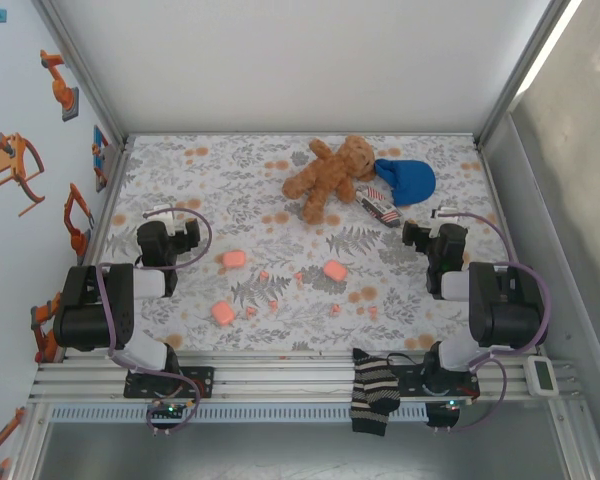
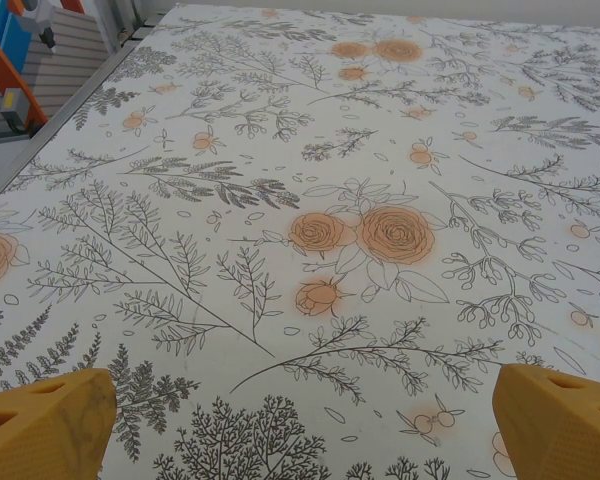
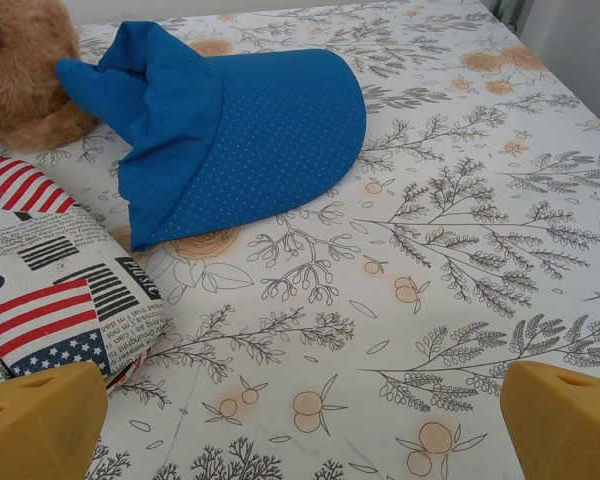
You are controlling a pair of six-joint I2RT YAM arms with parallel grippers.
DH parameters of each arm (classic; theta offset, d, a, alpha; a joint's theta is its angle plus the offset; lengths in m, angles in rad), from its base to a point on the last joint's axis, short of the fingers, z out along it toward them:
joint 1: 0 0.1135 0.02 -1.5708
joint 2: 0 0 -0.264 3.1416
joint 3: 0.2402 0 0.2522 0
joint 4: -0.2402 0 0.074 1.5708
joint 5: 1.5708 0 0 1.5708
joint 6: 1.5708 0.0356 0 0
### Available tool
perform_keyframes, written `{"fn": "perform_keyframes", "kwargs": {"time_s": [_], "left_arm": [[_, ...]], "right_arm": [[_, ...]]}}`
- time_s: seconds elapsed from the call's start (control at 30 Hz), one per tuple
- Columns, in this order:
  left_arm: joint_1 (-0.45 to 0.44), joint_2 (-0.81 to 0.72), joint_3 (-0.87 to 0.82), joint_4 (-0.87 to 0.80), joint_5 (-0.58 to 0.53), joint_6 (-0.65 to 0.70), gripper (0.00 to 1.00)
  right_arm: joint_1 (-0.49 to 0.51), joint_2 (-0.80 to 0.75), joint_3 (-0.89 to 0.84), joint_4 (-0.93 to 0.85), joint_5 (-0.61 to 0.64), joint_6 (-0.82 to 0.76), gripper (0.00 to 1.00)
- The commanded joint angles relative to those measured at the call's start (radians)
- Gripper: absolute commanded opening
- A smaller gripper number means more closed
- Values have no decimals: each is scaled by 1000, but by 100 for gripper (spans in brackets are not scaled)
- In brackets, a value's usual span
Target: Insert the wireless bluetooth earbuds into the charging case
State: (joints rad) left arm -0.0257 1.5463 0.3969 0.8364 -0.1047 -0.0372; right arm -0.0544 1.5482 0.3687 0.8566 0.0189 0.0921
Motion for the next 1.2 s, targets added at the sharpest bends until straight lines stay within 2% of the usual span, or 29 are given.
{"fn": "perform_keyframes", "kwargs": {"time_s": [0.0,0.1,0.23,0.4,0.63,0.73,0.87,1.03,1.17], "left_arm": [[-2,-10,19,-18,33,2,96],[-1,-45,26,-49,35,5,96],[-8,-148,63,-201,3,3,96],[-37,-297,104,-335,-43,-11,96],[-61,-479,226,-595,-21,-100,96],[-64,-537,268,-712,7,-163,96],[-66,-607,299,-852,97,-239,96],[-66,-674,318,-996,163,-354,96],[-67,-700,332,-1050,278,-395,96]], "right_arm": [[6,-7,22,6,18,-10,100],[6,-28,25,-10,27,-2,100],[5,-103,31,-77,3,-16,100],[7,-215,101,-282,-32,-28,99],[6,-365,240,-565,-150,4,96],[7,-416,306,-713,-234,21,97],[15,-459,427,-982,-346,29,99],[54,-511,515,-1257,-384,-4,99],[95,-542,554,-1409,-375,-26,99]]}}
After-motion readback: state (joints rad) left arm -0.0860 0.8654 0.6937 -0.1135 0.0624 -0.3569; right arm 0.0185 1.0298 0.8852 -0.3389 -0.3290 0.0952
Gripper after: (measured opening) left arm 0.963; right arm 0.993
